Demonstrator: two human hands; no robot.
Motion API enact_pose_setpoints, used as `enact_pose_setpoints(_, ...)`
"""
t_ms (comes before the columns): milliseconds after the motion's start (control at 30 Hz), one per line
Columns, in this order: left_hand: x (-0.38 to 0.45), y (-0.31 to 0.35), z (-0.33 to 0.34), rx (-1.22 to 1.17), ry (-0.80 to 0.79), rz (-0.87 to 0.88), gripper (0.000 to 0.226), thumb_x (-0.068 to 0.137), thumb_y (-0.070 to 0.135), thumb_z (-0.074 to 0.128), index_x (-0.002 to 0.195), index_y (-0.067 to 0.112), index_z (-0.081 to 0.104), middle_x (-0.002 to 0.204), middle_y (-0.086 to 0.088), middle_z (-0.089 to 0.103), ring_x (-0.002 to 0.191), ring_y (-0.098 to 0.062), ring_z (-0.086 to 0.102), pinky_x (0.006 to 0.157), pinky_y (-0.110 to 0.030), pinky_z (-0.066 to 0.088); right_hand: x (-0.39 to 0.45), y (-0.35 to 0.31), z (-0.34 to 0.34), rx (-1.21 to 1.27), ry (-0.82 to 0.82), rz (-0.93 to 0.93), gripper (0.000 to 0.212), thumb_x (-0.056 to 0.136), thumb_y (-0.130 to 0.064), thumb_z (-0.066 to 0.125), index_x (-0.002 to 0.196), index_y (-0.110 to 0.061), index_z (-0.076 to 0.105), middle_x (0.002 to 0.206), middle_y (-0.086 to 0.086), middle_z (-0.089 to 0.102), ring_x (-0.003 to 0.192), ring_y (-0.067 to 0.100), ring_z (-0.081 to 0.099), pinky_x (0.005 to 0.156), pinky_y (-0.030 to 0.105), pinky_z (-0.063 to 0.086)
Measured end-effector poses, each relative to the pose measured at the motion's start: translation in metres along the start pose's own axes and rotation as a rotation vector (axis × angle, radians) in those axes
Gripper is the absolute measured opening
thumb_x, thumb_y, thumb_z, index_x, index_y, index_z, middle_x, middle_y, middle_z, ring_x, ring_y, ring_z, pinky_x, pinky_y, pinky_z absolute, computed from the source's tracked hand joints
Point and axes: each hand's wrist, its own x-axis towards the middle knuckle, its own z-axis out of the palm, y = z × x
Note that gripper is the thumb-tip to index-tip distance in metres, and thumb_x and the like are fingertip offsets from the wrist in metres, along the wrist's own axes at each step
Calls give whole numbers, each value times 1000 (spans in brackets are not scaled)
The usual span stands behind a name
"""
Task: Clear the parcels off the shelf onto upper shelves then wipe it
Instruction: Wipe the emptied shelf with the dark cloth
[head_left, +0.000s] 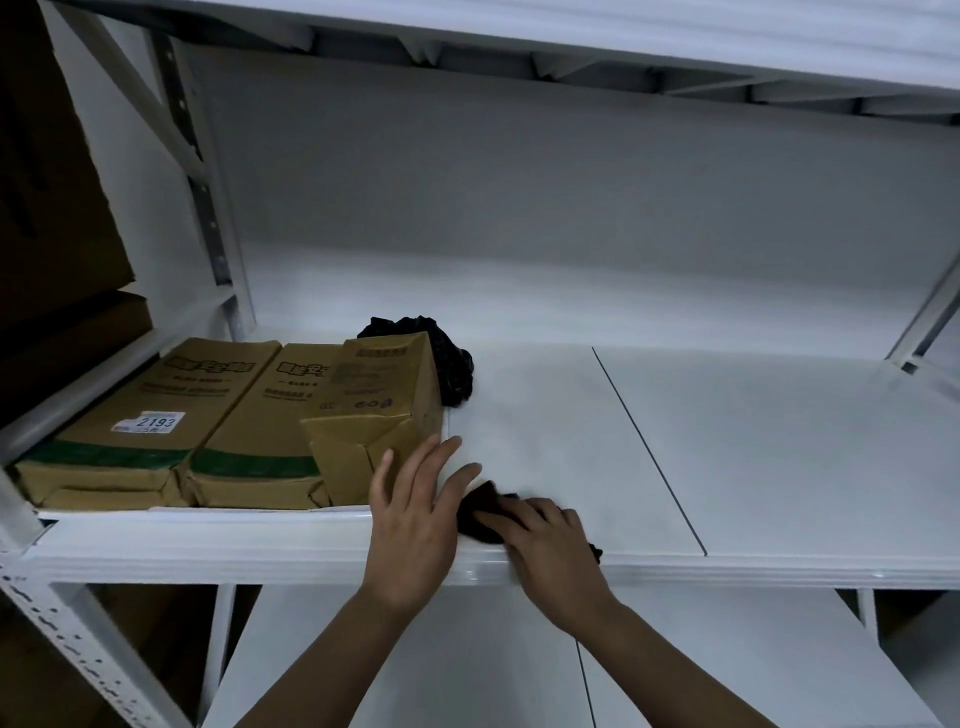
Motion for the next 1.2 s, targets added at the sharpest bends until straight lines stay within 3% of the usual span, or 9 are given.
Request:
enact_pose_setpoints(133, -4, 2, 2, 15, -35, -7, 48, 79, -1, 38, 120, 19, 54, 134, -8, 50, 130, -26, 42, 109, -53, 25, 23, -18, 10, 8, 6, 200, 50, 76, -17, 46, 119, -34, 62, 113, -9, 66, 87, 19, 63, 67, 31, 47)
enact_pose_setpoints(333, -1, 11, 6, -28, -42, -19, 38, 84, 7, 41, 117, 18, 55, 131, -9, 56, 129, -26, 44, 109, -53, 25, 5, -27, 4, 49, -32, -2, 40, 85, -18, 43, 117, -35, 58, 125, -14, 59, 96, 14, 58, 74, 28, 45)
enact_pose_setpoints(467, 1, 25, 14, -51, -60, -18, 40, 83, 6, 39, 118, 19, 52, 130, -11, 57, 128, -26, 44, 108, -54, 26, -18, -2, -7, 25, -12, -79, 47, 84, -15, 46, 124, -39, 49, 131, -17, 53, 102, 11, 53, 77, 27, 44)
enact_pose_setpoints(567, 0, 37, 19, -59, -79, -25, 43, 81, 5, 37, 120, 19, 51, 130, -11, 56, 129, -27, 43, 109, -53, 26, -25, 25, -15, -69, 12, 68, 53, 79, -17, 44, 127, -39, 51, 126, -14, 58, 98, 12, 57, 77, 27, 40)
enact_pose_setpoints(700, -2, 47, 25, -74, -90, -25, 49, 76, -1, 43, 120, 20, 50, 129, -12, 56, 129, -28, 43, 110, -54, 25, -28, 60, -18, -129, 57, 432, 50, 68, -12, 58, 114, -30, 66, 107, -5, 68, 83, 22, 65, 65, 32, 46)
enact_pose_setpoints(733, -1, 51, 26, -77, -95, -30, 49, 76, -1, 43, 119, 20, 50, 129, -12, 56, 128, -28, 44, 110, -54, 25, -25, 61, -19, -120, 54, 494, 48, 68, -11, 53, 110, -28, 69, 103, -3, 69, 79, 23, 65, 63, 33, 47)
enact_pose_setpoints(800, 0, 55, 29, -75, -117, -42, 48, 77, 1, 40, 119, 19, 51, 129, -11, 56, 128, -27, 44, 111, -52, 23, -19, 50, -15, -102, 71, 493, 51, 69, -15, 39, 108, -27, 70, 102, -1, 70, 75, 23, 65, 61, 33, 48)
enact_pose_setpoints(1000, 5, 68, 44, -84, -240, -90, 43, 83, 11, 33, 115, 17, 61, 126, -10, 58, 123, -27, 50, 111, -46, 20, -24, 58, -19, -61, 6, 166, 53, 77, -19, 40, 126, -36, 52, 122, -10, 63, 96, 13, 63, 71, 28, 48)
enact_pose_setpoints(1200, 5, 78, 51, -99, -320, -133, 42, 85, 17, 33, 112, 16, 65, 122, -8, 60, 118, -26, 53, 107, -47, 27, -48, 125, -40, -209, 30, 477, 54, 64, -14, 48, 111, -30, 69, 102, -4, 70, 75, 22, 66, 60, 31, 47)
